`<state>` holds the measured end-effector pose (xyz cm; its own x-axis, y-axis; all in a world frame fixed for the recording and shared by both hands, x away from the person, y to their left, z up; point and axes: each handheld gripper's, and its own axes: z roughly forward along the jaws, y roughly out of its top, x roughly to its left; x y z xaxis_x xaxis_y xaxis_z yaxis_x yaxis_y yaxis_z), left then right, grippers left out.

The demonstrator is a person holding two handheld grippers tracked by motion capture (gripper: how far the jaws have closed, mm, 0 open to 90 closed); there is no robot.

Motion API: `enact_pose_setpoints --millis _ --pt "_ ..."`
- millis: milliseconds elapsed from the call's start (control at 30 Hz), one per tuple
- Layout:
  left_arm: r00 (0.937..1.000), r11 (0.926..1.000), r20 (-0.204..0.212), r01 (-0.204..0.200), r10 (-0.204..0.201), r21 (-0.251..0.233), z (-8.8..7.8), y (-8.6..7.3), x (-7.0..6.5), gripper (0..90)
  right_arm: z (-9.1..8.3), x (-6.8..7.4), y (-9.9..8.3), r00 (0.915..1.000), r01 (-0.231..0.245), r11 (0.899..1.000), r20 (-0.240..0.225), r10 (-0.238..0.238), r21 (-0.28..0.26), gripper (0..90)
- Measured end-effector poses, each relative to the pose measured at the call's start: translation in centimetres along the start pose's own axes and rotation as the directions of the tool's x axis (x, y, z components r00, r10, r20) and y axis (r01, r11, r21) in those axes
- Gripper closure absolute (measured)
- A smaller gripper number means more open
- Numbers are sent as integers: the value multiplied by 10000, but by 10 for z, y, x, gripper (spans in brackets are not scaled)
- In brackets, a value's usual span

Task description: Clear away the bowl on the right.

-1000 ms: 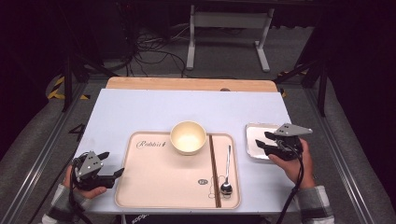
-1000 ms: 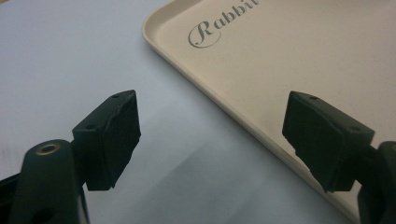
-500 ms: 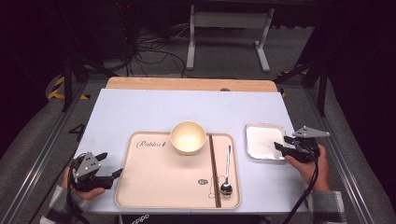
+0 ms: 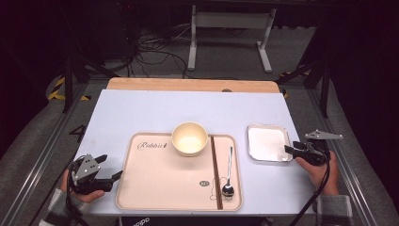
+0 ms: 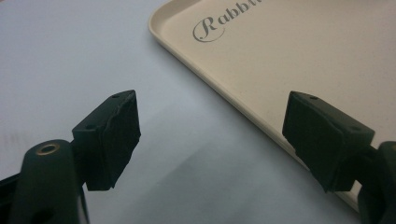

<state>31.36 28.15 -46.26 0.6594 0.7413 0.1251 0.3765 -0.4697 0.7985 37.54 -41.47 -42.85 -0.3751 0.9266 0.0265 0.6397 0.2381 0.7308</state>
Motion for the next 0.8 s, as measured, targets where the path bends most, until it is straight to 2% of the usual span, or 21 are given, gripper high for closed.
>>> enact_pose_setpoints --millis 100,233,300,400,500,800 --pt "10000 10000 36 -22 22 23 1 0 0 200 0 -4 -1 9998 -151 9999 93 152 -37 566" --pt "10000 10000 33 -7 7 -5 0 -1 0 199 4 -8 -3 9984 -496 9988 -261 495 -33 615" --pt "10000 10000 -5 -20 20 -5 0 -1 0 199 7 -11 -4 9959 -798 9968 -429 797 -24 683" --pt "10000 10000 -5 29 -29 46 -2 -2 -1 199 14 -14 -6 9930 -1023 9944 -571 1036 259 723" --pt "10000 10000 -21 27 -27 77 -1 -3 -1 199 17 -16 -7 9895 -1252 9918 -688 1267 255 720" --pt "10000 9999 -2 26 -26 129 1 -2 0 199 20 -14 -4 9892 -1347 9901 -536 1366 384 707"
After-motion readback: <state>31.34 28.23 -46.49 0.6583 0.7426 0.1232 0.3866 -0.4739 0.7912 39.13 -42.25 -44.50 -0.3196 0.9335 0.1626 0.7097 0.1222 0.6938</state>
